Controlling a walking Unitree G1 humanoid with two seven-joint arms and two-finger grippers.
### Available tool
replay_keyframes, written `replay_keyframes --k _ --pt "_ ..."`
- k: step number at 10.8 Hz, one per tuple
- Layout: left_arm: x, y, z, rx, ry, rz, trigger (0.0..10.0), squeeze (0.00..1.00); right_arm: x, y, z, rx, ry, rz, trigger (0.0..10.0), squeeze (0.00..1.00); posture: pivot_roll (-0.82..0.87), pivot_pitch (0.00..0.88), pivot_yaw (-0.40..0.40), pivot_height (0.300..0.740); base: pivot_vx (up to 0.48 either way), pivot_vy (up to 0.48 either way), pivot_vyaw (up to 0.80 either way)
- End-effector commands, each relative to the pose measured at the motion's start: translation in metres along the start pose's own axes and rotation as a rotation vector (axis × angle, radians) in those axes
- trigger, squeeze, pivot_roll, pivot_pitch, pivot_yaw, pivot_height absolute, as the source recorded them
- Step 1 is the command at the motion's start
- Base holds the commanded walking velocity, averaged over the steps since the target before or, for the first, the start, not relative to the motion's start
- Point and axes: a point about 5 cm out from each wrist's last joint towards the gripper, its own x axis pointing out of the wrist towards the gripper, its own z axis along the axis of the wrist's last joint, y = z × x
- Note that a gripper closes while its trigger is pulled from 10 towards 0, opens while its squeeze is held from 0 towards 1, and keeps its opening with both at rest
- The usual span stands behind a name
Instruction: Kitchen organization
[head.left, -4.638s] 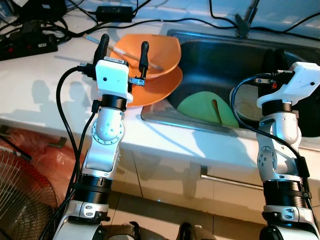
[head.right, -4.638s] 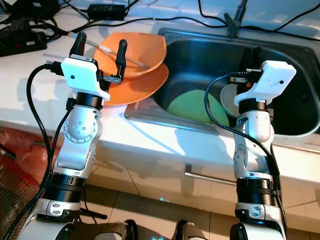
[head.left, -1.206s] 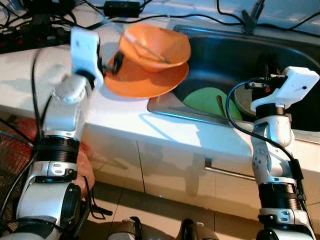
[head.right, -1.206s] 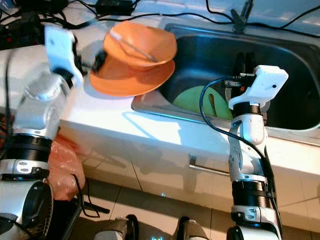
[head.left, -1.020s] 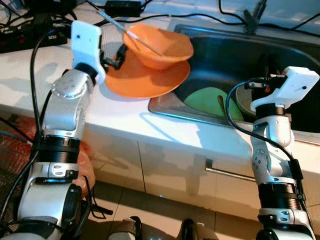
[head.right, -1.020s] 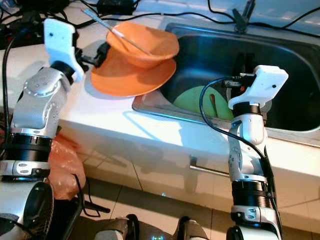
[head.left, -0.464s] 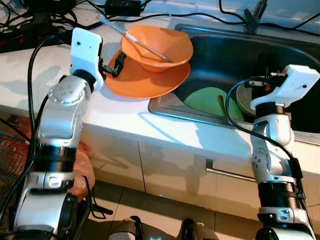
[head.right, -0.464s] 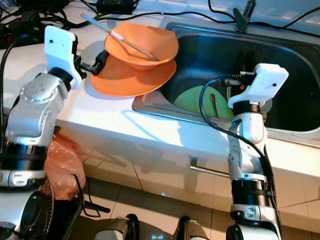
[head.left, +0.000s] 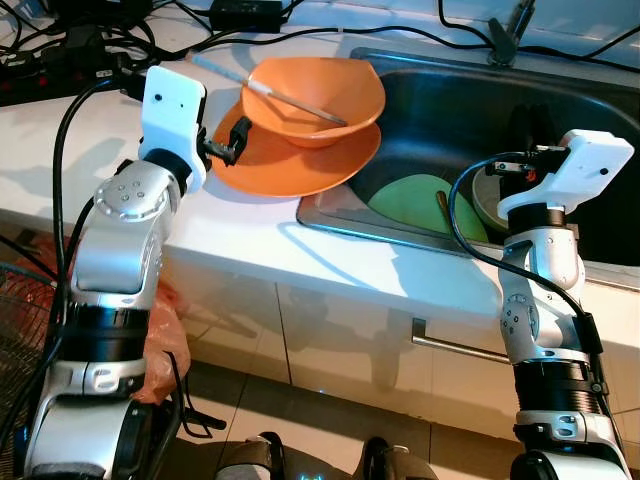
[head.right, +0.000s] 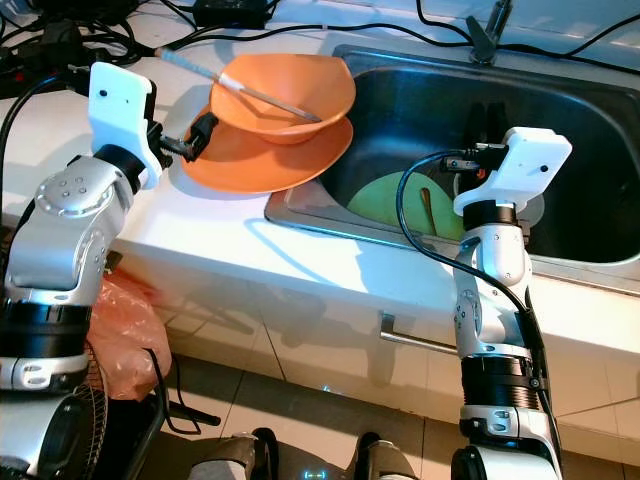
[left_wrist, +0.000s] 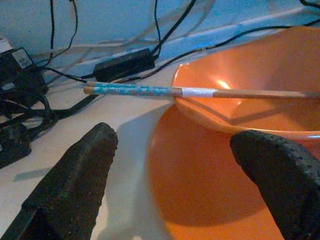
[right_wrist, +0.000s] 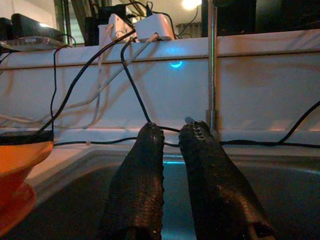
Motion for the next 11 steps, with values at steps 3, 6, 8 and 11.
replay_keyframes --k 3,6,8,11 --pt "-0.009 0.001 -0.004 0.036 0.032 -0.008 10.0 0.0 0.003 0.003 0.002 0.001 -0.013 0.02 10.0 0.0 0.06 0.177 0.001 0.74 0.0 0.0 0.0" --pt "-0.01 -0.007 0.001 0.022 0.008 -0.046 10.0 0.0 0.002 0.004 0.001 0.003 -0.009 0.027 10.0 0.0 0.06 0.182 -0.001 0.74 0.0 0.0 0.0" --pt "-0.013 -0.001 0.018 -0.008 -0.083 -0.014 10.0 0.0 0.003 0.004 0.001 0.005 -0.01 0.029 10.0 0.0 0.06 0.183 -0.002 0.74 0.0 0.0 0.0" --pt "-0.016 -0.005 0.036 -0.031 -0.195 -0.062 10.0 0.0 0.003 0.005 0.001 0.012 -0.011 0.033 10.0 0.0 0.07 0.181 -0.001 0.74 0.0 0.0 0.0"
